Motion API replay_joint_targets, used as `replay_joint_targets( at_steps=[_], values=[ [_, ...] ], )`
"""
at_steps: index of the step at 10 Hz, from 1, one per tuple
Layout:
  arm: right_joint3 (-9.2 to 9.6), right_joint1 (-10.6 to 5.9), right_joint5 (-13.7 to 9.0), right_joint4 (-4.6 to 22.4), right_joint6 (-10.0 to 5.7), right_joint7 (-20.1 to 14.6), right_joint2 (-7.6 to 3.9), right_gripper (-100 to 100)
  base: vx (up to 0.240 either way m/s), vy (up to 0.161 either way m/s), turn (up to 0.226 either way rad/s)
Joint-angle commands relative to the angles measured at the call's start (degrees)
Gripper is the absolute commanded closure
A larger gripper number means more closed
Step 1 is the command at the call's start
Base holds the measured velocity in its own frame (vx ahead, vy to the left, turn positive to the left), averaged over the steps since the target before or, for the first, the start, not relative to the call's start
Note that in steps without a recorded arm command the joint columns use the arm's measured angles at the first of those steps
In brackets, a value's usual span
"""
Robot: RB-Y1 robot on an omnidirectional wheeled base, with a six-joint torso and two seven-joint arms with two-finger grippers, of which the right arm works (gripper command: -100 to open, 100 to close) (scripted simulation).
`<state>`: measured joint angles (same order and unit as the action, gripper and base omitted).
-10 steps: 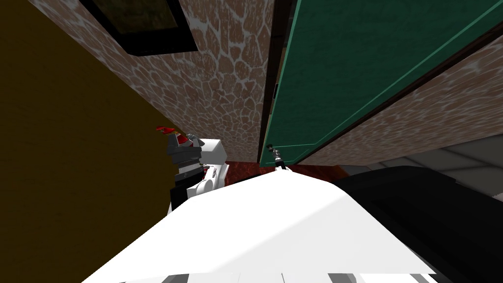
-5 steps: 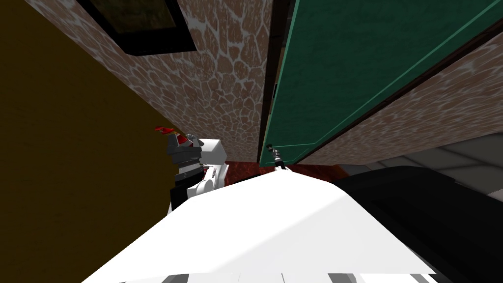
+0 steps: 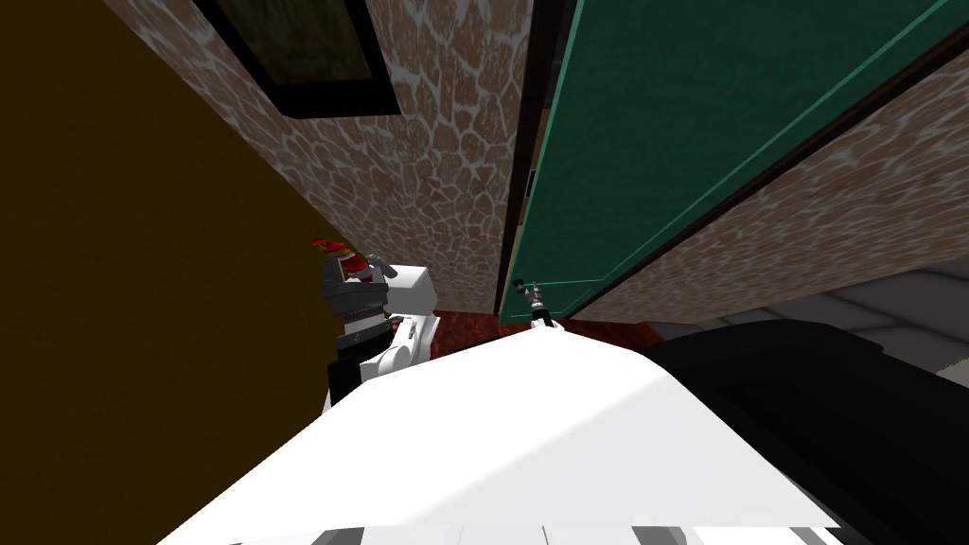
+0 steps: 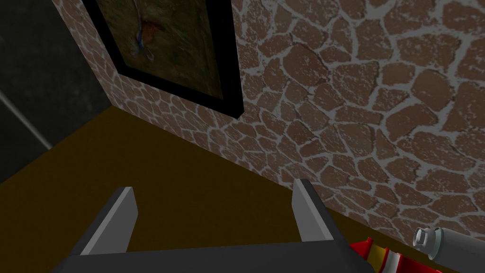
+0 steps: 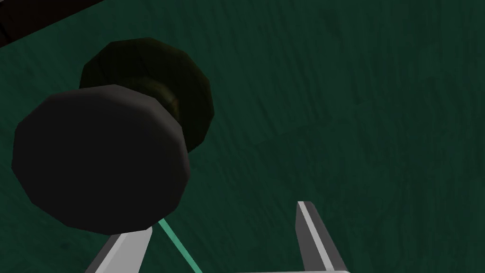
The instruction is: Pull the door open
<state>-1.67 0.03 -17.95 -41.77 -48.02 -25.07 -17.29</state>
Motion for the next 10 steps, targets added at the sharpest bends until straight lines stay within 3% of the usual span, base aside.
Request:
replay_joint_targets(
  at_steps=[1,6,8,10],
  values=[
    [1.61,-0.45,-0.66,1.20,-0.53,-2.86,1.59,-100,-0.085,-0.012,0.045],
    [1.61,-0.45,-0.66,0.71,-0.53,-3.06,1.59,-100,-0.017,0.000,-0.001],
    [2.24,-0.33,-2.42,0.65,-0.38,-6.68,1.91,-100,-0.040,-0.011,0.041],
    [2.24,-0.33,-2.42,0.65,-0.38,-7.23,1.91,-100,-0.034,0.000,0.029]
  ],
)
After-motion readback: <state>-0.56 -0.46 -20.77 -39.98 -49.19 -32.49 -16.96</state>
